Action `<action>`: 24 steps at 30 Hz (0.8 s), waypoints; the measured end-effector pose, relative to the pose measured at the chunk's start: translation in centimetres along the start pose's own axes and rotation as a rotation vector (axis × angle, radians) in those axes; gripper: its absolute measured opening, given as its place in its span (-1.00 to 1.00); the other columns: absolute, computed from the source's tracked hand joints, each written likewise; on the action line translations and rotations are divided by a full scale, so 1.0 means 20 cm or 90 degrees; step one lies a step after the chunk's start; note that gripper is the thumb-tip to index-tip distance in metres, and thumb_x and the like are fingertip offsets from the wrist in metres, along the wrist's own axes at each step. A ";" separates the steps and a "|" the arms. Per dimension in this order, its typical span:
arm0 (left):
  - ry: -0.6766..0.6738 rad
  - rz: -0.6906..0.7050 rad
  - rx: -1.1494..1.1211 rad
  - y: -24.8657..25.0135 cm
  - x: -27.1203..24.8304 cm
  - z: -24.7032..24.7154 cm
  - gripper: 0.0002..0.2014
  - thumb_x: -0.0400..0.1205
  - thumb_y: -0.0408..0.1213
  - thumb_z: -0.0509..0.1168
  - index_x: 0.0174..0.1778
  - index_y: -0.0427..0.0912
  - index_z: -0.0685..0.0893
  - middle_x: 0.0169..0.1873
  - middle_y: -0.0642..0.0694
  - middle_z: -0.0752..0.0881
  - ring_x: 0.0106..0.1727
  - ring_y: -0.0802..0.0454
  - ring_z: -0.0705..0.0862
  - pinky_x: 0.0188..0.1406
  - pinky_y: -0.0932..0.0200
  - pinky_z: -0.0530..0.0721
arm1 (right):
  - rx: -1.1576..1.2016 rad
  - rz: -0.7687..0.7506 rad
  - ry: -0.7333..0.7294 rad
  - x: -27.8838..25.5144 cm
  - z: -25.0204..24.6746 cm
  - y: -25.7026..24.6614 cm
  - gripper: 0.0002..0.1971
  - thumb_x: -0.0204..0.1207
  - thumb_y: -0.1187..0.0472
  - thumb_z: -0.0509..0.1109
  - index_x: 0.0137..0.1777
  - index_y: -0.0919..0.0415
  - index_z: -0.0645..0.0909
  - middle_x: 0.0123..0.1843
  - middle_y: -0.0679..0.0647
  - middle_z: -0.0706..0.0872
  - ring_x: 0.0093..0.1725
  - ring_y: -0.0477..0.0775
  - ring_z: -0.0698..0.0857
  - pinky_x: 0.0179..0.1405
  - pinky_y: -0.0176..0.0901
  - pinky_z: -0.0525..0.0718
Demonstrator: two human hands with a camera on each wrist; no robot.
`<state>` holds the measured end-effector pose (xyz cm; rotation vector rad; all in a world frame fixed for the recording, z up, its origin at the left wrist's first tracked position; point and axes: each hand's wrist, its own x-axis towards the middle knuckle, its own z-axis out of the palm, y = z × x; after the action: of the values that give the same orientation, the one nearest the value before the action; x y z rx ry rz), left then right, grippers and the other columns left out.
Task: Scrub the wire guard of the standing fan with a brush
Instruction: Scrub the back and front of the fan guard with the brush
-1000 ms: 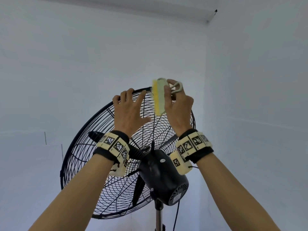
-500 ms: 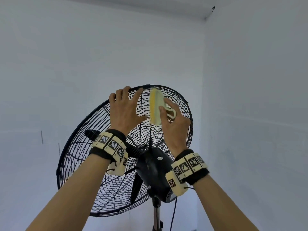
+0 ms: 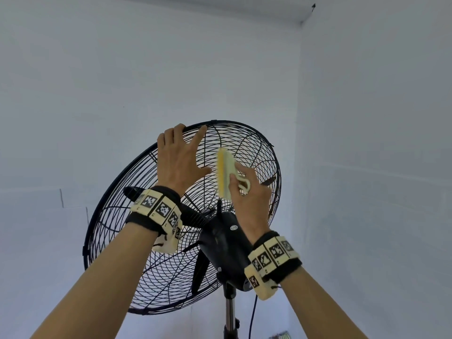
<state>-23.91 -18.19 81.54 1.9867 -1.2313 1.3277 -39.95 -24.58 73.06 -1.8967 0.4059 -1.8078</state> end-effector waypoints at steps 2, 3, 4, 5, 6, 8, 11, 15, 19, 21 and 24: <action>-0.002 0.003 -0.004 -0.02 -0.01 0.00 0.10 0.36 0.36 0.60 0.78 0.13 0.28 0.52 -0.36 0.44 0.47 -0.37 0.44 0.54 -0.27 0.33 | -0.045 0.027 -0.049 -0.08 -0.01 0.04 -0.72 0.75 0.14 0.38 0.42 0.10 0.67 0.02 0.14 0.84 -0.20 -0.52 0.68 -0.37 -0.67 0.58; -0.001 0.007 0.000 -0.03 -0.02 0.00 0.10 0.36 0.37 0.59 0.78 0.13 0.27 0.51 -0.37 0.44 0.47 -0.37 0.44 0.55 -0.28 0.34 | -0.043 0.030 -0.047 -0.09 -0.01 0.04 -0.72 0.75 0.14 0.38 0.41 0.10 0.67 -0.01 0.12 0.84 -0.18 -0.46 0.70 -0.38 -0.66 0.58; 0.001 0.009 0.006 -0.03 -0.02 0.00 0.10 0.36 0.38 0.59 0.78 0.13 0.27 0.51 -0.37 0.45 0.47 -0.37 0.44 0.54 -0.28 0.35 | -0.027 0.024 -0.024 -0.09 -0.02 0.03 -0.72 0.74 0.15 0.40 0.41 0.09 0.68 -0.04 0.09 0.84 -0.21 -0.34 0.74 -0.39 -0.63 0.60; 0.003 0.009 0.012 -0.01 -0.02 0.00 0.10 0.36 0.39 0.58 0.78 0.14 0.27 0.51 -0.37 0.45 0.46 -0.37 0.45 0.53 -0.28 0.36 | -0.005 0.014 0.012 -0.06 -0.02 0.01 -0.72 0.73 0.15 0.42 0.40 0.09 0.69 -0.06 0.06 0.83 -0.23 -0.28 0.76 -0.39 -0.61 0.63; 0.004 0.006 0.019 0.00 -0.01 0.00 0.09 0.36 0.39 0.57 0.77 0.15 0.27 0.51 -0.35 0.45 0.45 -0.36 0.45 0.51 -0.28 0.36 | 0.015 -0.001 0.051 -0.03 -0.02 -0.01 -0.72 0.72 0.15 0.43 0.40 0.09 0.70 -0.07 0.02 0.82 -0.24 -0.31 0.77 -0.38 -0.60 0.64; 0.006 -0.001 0.027 0.02 -0.01 0.00 0.08 0.36 0.40 0.57 0.77 0.16 0.26 0.52 -0.33 0.44 0.45 -0.35 0.46 0.49 -0.28 0.36 | 0.030 -0.031 0.091 0.03 -0.01 -0.03 -0.73 0.73 0.15 0.42 0.39 0.10 0.69 -0.05 -0.06 0.79 -0.18 -0.47 0.73 -0.36 -0.61 0.63; 0.002 -0.004 0.025 0.00 -0.01 0.00 0.09 0.36 0.40 0.57 0.78 0.17 0.25 0.54 -0.33 0.43 0.46 -0.36 0.45 0.50 -0.30 0.36 | 0.004 0.016 0.045 -0.01 0.04 0.04 -0.71 0.75 0.06 0.38 0.43 0.00 0.65 -0.05 -0.01 0.79 -0.13 -0.23 0.80 -0.32 -0.38 0.79; -0.015 -0.004 0.034 -0.03 -0.03 -0.01 0.11 0.38 0.44 0.52 0.80 0.18 0.19 0.57 -0.33 0.40 0.50 -0.36 0.42 0.55 -0.32 0.35 | -0.078 0.080 -0.045 -0.21 0.06 0.19 -0.71 0.77 0.10 0.35 0.44 0.11 0.63 -0.04 0.10 0.85 -0.22 -0.05 0.85 -0.44 -0.14 0.83; -0.013 0.006 0.040 0.00 -0.02 -0.02 0.11 0.39 0.45 0.51 0.81 0.19 0.17 0.58 -0.30 0.39 0.51 -0.34 0.42 0.55 -0.30 0.35 | -0.044 0.096 0.020 -0.16 0.03 0.11 -0.72 0.75 0.05 0.38 0.40 0.05 0.64 -0.07 0.04 0.81 -0.19 -0.06 0.84 -0.40 -0.13 0.84; -0.009 0.004 0.038 0.01 -0.02 -0.02 0.10 0.38 0.42 0.53 0.80 0.19 0.19 0.58 -0.30 0.39 0.50 -0.34 0.42 0.52 -0.30 0.36 | -0.030 0.061 0.059 -0.12 0.03 0.08 -0.74 0.75 0.03 0.38 0.39 0.01 0.63 -0.08 0.01 0.79 -0.17 -0.04 0.82 -0.35 -0.17 0.85; -0.017 -0.008 0.042 0.00 -0.03 -0.02 0.11 0.37 0.43 0.54 0.79 0.20 0.19 0.58 -0.28 0.38 0.50 -0.33 0.42 0.46 -0.33 0.38 | -0.065 0.056 0.015 -0.18 0.09 0.15 -0.72 0.77 0.03 0.33 0.41 0.05 0.60 -0.07 0.07 0.79 -0.19 0.03 0.84 -0.41 -0.05 0.85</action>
<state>-24.16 -17.67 81.24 2.0603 -1.1990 1.3576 -38.13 -24.91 68.47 -1.8957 0.5908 -1.7839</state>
